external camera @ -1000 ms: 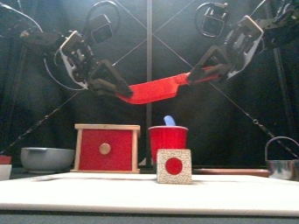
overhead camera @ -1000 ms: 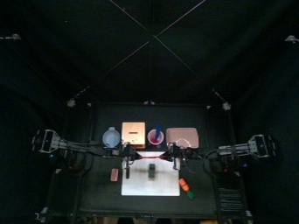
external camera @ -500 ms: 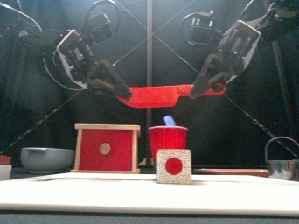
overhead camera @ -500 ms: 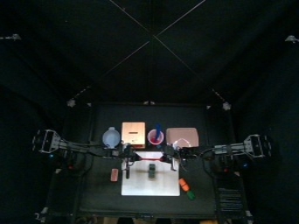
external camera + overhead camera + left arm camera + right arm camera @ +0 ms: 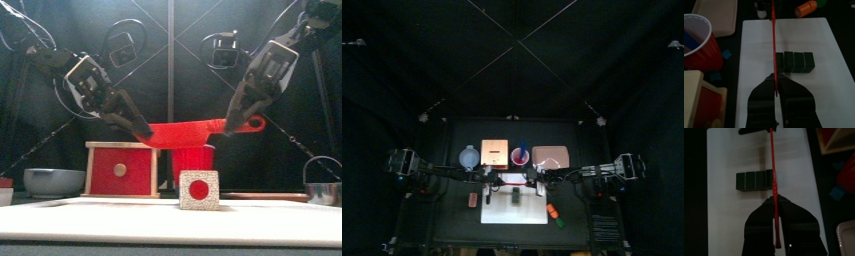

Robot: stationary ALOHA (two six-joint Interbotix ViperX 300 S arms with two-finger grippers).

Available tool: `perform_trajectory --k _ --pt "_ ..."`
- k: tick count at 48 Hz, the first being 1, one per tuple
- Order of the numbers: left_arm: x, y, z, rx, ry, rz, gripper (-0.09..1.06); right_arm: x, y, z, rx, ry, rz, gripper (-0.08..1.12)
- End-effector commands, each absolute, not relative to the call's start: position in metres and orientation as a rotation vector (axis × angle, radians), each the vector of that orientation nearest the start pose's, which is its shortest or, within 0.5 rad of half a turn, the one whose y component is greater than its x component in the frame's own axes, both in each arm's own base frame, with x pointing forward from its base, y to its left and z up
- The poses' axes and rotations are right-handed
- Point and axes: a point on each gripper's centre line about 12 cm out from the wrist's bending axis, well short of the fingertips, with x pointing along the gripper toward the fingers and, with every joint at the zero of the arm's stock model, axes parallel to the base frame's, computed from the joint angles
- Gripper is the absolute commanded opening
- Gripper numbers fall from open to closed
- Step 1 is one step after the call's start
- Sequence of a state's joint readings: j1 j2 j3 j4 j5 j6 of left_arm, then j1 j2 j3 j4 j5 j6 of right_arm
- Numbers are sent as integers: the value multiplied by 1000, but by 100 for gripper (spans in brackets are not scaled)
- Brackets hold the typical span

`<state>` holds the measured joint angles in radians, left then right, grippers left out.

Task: Cut the sushi into 4 pieces with the knife
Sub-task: Cut the sushi into 4 pieces

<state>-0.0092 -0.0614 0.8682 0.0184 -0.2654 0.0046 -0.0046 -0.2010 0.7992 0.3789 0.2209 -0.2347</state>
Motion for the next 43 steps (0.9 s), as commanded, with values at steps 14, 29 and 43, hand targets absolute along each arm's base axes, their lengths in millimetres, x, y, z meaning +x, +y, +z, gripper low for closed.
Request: perform_trajectory --k 14,29,43 --pt "363 -20 151 23 535 -59 31 335 22 163 158 867 51 12" --pt "365 -19 141 22 563 -54 30 334 20 155 155 888 45 12" --pt "367 -19 137 42 573 -64 30 337 20 158 147 880 47 12"
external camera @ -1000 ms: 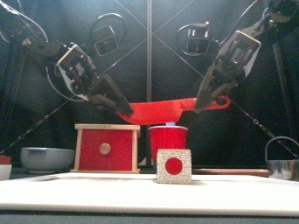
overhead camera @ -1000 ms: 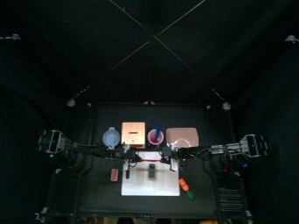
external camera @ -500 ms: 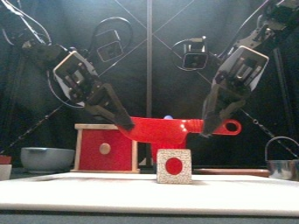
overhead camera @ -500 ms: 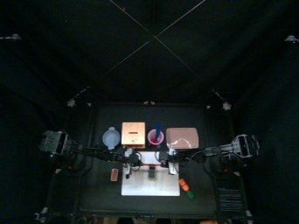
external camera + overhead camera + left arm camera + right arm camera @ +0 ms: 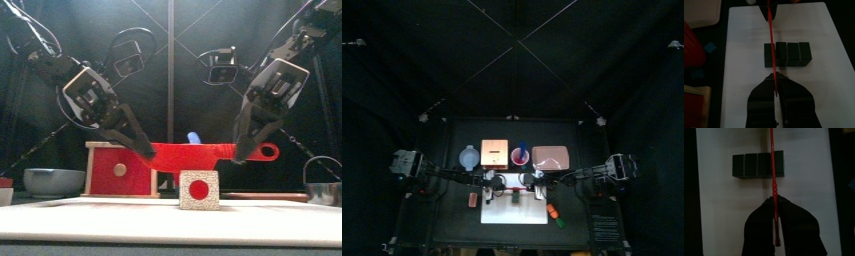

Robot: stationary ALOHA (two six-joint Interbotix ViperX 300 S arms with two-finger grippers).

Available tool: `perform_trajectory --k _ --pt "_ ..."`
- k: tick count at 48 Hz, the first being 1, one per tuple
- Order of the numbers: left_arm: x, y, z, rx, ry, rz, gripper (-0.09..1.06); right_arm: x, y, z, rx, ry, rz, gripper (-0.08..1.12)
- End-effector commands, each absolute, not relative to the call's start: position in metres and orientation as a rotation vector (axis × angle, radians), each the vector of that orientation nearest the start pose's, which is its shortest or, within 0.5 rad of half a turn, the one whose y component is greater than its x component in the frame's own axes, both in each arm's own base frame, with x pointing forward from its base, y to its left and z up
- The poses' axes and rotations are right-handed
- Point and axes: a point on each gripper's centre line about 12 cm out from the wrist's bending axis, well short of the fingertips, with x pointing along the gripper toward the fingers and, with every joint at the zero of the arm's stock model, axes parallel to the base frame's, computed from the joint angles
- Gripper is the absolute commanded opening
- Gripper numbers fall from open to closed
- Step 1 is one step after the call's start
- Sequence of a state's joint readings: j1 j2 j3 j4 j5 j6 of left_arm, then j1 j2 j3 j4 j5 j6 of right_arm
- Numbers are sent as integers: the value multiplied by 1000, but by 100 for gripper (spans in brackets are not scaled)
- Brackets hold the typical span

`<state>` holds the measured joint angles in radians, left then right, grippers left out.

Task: Cut the sushi into 4 pieces with the knife
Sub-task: Cut the sushi into 4 pieces

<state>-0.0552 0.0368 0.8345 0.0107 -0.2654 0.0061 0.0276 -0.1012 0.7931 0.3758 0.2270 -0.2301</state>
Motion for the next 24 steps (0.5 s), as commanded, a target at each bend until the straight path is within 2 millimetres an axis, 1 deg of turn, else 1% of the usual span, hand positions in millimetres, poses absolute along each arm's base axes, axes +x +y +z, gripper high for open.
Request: perform_trajectory --k 1,8,16,24 --pt "367 -19 137 47 573 -67 30 337 20 158 146 882 48 12" --pt "367 -19 138 67 571 -77 30 338 20 159 132 881 53 12" --pt "370 -20 144 94 559 -92 30 340 21 162 127 894 64 12" --pt "371 -20 141 115 581 -102 30 339 21 162 118 903 69 12"
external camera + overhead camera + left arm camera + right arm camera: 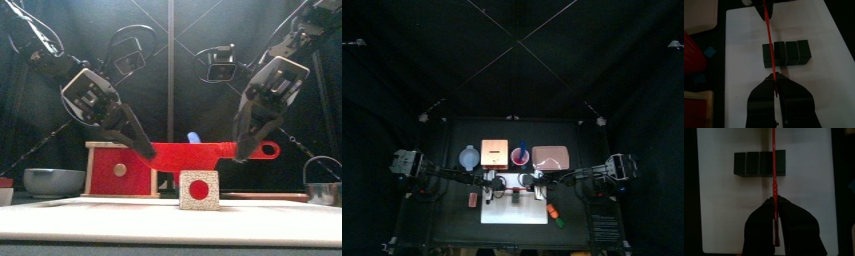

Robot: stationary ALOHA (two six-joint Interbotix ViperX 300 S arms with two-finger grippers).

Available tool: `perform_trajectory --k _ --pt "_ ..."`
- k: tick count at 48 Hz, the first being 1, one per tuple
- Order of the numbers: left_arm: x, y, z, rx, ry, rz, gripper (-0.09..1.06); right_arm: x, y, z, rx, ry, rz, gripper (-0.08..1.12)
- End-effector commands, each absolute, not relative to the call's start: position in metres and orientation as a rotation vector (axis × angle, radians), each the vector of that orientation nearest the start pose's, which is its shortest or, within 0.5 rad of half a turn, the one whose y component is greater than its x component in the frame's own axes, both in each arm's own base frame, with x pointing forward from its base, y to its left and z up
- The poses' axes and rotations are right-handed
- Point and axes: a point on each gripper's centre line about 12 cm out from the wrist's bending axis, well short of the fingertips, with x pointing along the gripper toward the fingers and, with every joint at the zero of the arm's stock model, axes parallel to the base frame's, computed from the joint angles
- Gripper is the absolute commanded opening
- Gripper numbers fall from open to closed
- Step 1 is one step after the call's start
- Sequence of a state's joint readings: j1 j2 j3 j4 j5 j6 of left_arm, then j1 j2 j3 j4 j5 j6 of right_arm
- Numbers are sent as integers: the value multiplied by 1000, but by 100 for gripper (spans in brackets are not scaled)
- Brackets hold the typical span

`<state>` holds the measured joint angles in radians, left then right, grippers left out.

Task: Cut the sushi into 4 pieces with the knife
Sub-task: Cut the sushi into 4 pieces

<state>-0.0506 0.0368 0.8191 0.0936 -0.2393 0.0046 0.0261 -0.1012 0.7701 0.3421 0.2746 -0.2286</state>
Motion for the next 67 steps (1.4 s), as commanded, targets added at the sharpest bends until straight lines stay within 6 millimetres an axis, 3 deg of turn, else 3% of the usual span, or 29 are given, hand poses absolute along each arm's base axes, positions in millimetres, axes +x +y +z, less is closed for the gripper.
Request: perform_trajectory --k 1,25,67 --pt "370 -20 140 117 584 -102 30 339 21 161 118 904 69 12" --pt "371 -21 125 114 640 -104 30 339 21 149 110 943 70 12" --pt "372 -39 126 103 634 -138 30 343 28 148 109 942 86 12"
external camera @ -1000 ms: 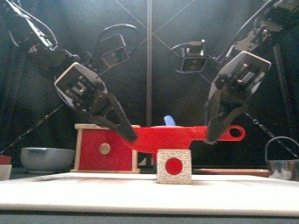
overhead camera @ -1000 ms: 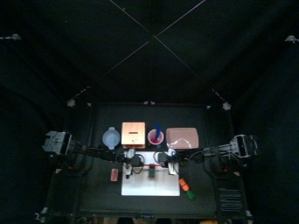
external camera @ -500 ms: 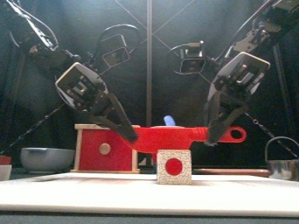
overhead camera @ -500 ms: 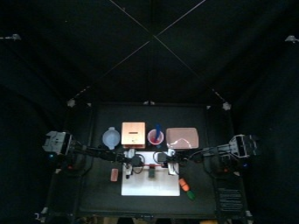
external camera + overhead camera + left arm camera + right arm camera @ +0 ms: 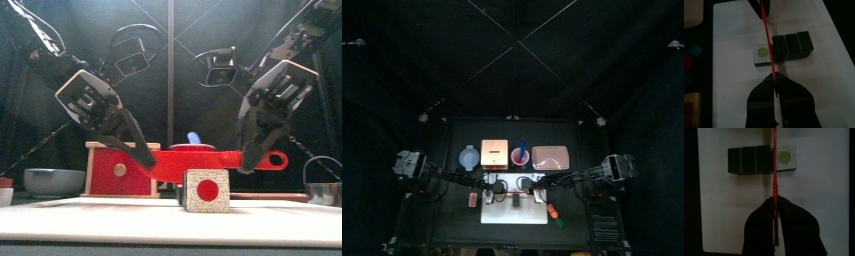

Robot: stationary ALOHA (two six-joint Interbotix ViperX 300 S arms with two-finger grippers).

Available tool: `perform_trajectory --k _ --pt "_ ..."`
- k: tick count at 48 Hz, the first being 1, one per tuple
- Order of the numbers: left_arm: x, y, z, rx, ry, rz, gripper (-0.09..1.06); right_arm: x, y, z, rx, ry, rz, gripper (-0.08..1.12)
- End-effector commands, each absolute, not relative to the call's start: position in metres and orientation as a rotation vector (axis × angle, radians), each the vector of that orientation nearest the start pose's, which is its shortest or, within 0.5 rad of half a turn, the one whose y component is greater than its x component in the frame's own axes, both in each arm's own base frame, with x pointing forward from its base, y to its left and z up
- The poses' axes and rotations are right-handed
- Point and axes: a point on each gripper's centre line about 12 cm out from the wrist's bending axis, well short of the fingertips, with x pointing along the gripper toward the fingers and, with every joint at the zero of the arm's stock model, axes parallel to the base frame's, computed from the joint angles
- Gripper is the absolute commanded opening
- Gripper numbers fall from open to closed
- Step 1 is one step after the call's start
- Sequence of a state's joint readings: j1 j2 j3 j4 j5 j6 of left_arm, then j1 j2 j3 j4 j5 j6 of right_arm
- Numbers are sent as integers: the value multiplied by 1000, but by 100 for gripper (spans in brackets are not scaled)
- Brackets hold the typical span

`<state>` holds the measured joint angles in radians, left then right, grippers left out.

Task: Cut the sushi into 4 pieces with the knife
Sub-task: Cut the sushi into 4 pieces

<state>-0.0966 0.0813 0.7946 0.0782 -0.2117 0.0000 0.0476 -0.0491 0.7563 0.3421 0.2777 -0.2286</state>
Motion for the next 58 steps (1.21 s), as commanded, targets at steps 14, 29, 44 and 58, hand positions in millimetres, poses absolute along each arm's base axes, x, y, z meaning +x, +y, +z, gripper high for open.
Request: perform_trajectory --k 14,29,44,58 --pt "370 -36 101 101 722 -128 30 343 29 125 111 1008 81 12" --pt "375 -36 84 105 792 -127 30 346 27 111 100 1045 78 12" --pt "376 -29 86 113 794 -117 30 349 17 116 75 1024 64 12" --pt "378 -11 98 139 764 -95 30 348 1 136 67 981 38 12"
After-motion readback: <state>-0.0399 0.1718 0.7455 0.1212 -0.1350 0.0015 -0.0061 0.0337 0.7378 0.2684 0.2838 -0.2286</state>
